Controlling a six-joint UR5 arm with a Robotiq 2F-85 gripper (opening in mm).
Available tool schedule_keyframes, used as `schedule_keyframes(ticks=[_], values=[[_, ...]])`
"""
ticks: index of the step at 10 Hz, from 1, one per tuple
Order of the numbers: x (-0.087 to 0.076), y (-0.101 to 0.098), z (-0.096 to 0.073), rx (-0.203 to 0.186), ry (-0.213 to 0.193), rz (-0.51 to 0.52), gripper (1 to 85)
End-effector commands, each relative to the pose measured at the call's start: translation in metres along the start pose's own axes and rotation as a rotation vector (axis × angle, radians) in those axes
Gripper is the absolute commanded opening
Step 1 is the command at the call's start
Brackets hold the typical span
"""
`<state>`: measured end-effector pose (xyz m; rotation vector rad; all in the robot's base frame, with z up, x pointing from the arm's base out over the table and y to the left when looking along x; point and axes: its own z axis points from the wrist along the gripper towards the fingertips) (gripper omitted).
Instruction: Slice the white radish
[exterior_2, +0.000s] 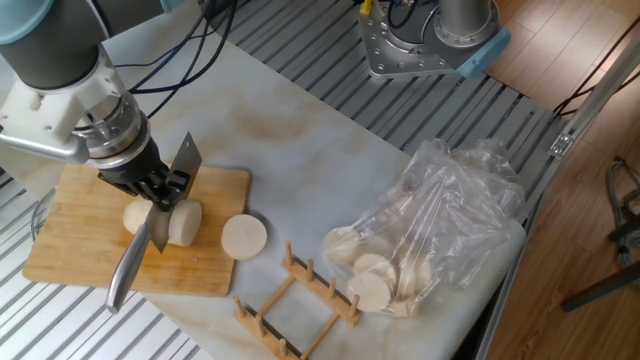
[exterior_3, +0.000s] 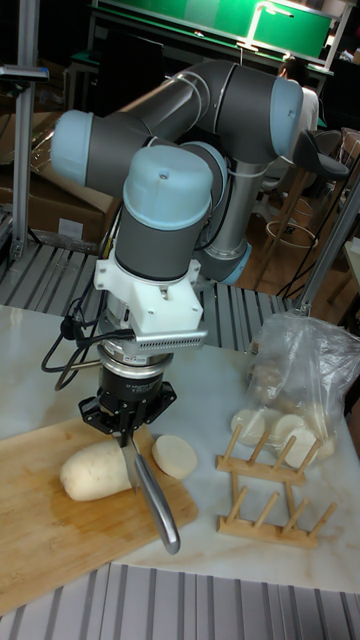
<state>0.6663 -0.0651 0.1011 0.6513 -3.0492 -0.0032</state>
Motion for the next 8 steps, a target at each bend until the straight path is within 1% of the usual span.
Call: schedule_keyframes(ticks=[1, 4, 8], values=[[-0.0018, 0.0023, 0.0016, -0.011, -0.006, 0.006, 1.3], [-0.0017, 0.0034, 0.0027, -0.014, -0.006, 0.007, 1.3], [-0.0043, 0.0054, 0.007, -0.018, -0.016, 0.009, 1.3]])
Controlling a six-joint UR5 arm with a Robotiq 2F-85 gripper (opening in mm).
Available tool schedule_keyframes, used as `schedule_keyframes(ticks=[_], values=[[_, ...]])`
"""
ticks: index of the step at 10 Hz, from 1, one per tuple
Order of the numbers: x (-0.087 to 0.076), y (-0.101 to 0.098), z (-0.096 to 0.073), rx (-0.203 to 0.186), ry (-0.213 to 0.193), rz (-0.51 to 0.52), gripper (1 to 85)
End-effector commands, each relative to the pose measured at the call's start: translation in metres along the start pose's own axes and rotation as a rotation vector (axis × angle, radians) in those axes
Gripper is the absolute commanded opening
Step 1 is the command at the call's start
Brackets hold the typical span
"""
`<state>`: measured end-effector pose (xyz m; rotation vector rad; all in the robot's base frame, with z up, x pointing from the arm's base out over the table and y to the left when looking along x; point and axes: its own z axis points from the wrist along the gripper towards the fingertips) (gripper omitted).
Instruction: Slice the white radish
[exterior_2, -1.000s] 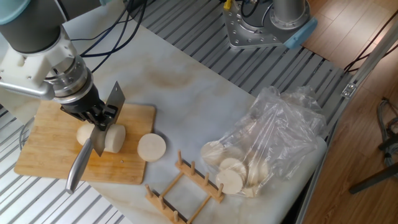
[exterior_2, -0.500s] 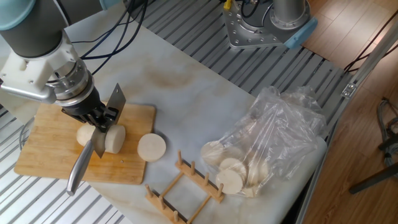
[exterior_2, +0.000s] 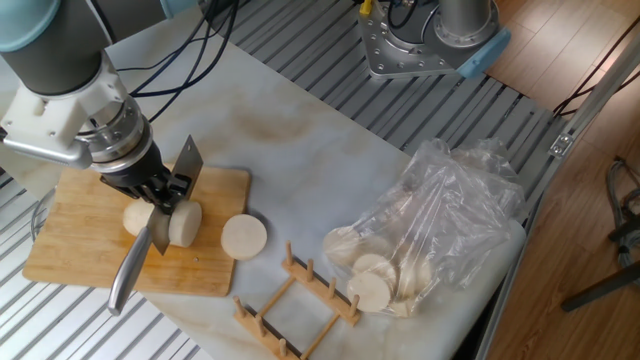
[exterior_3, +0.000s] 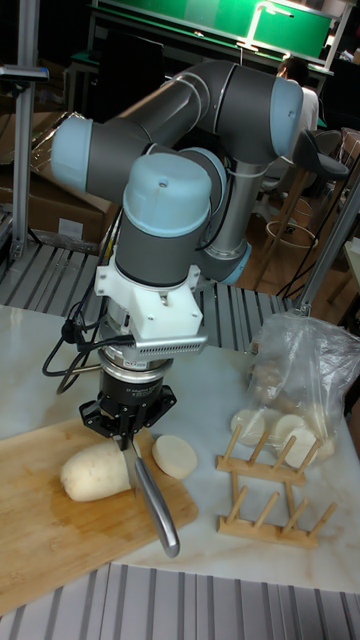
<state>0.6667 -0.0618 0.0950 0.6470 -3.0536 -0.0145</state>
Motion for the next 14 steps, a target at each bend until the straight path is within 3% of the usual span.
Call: schedule_keyframes(ticks=[1, 6, 10, 14], values=[[-0.002, 0.002, 0.001, -0.012, -0.011, 0.004, 1.3], [-0.002, 0.002, 0.003, -0.009, -0.009, 0.004, 1.3], [-0.006, 0.015, 0.003, -0.06, -0.02, 0.014, 1.3], [-0.011, 0.016, 0.006, -0.065, -0.038, 0.012, 1.3]])
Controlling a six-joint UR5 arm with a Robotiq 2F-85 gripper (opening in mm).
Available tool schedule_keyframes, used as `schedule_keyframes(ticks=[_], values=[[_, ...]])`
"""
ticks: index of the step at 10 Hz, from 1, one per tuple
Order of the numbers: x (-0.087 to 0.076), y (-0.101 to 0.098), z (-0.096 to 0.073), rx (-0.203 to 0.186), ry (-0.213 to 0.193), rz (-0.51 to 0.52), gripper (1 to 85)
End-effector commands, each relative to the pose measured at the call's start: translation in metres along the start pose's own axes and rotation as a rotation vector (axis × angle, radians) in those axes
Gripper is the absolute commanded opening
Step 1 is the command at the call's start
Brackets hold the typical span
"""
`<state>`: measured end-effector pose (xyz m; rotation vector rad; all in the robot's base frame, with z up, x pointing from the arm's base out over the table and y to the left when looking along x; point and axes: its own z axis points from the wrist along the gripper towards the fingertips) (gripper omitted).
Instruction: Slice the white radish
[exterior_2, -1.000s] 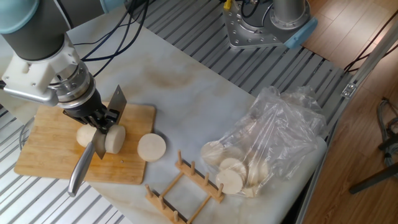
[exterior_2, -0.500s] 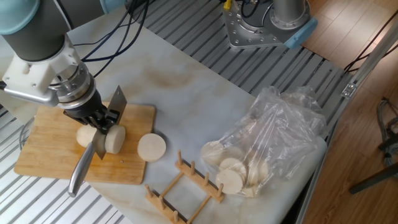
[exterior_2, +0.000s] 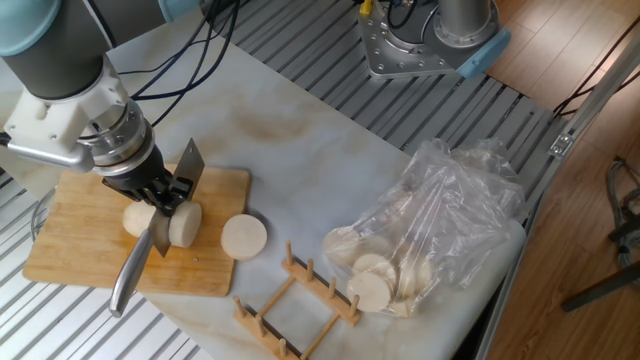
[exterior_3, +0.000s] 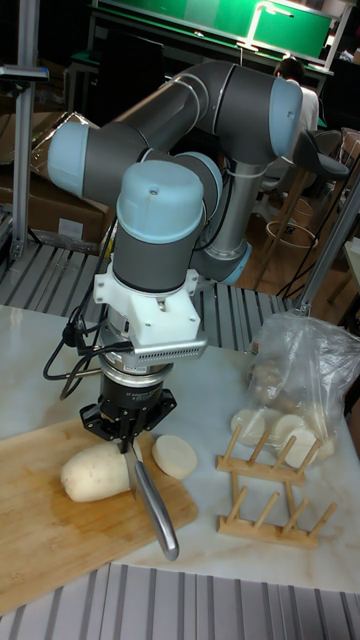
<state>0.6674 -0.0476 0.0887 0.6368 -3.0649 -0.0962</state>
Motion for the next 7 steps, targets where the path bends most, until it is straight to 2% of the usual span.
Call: schedule_keyframes(ticks=[1, 7], values=[[-0.004, 0.0026, -0.0003, -0.016, -0.017, 0.003, 1.3], [-0.0064, 0.0026, 0.0028, -0.018, -0.024, 0.003, 1.3]])
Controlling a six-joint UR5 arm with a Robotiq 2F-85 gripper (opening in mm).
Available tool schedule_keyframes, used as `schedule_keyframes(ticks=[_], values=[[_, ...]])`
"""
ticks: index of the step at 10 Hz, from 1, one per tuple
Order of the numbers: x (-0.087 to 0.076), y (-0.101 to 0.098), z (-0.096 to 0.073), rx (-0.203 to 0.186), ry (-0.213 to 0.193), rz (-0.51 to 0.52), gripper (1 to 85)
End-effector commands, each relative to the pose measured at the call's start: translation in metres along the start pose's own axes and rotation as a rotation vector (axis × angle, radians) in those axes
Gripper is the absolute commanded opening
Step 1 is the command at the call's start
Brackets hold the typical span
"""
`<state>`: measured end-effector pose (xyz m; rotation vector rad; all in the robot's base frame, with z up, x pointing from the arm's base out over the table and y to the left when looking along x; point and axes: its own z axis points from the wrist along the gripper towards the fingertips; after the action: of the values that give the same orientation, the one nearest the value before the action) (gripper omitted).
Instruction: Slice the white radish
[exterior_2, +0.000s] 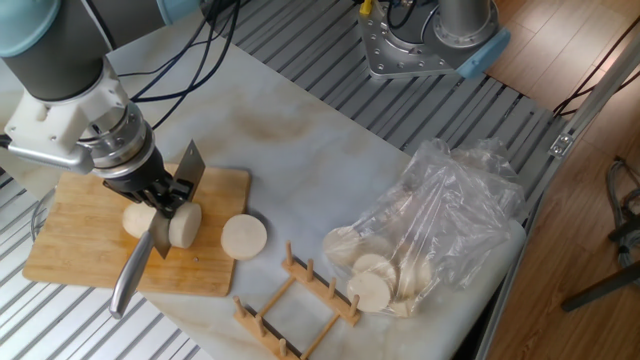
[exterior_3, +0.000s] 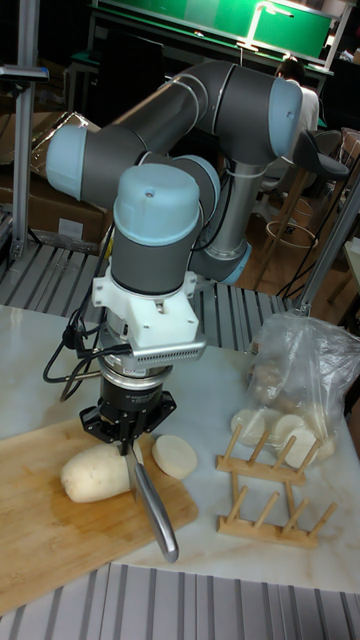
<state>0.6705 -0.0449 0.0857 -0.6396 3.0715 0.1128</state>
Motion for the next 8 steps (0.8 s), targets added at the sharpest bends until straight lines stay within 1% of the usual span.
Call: schedule_keyframes(ticks=[1, 3, 6, 7, 8], values=[[-0.0025, 0.0015, -0.0002, -0.01, -0.011, 0.004, 1.3], [-0.0035, 0.0019, 0.0015, -0.013, -0.013, 0.004, 1.3], [-0.002, 0.0006, -0.0024, -0.015, -0.012, 0.001, 1.3], [-0.003, 0.0016, -0.0027, -0.018, -0.016, 0.001, 1.3], [-0.0044, 0.0, -0.0052, -0.013, -0.019, -0.005, 1.3]])
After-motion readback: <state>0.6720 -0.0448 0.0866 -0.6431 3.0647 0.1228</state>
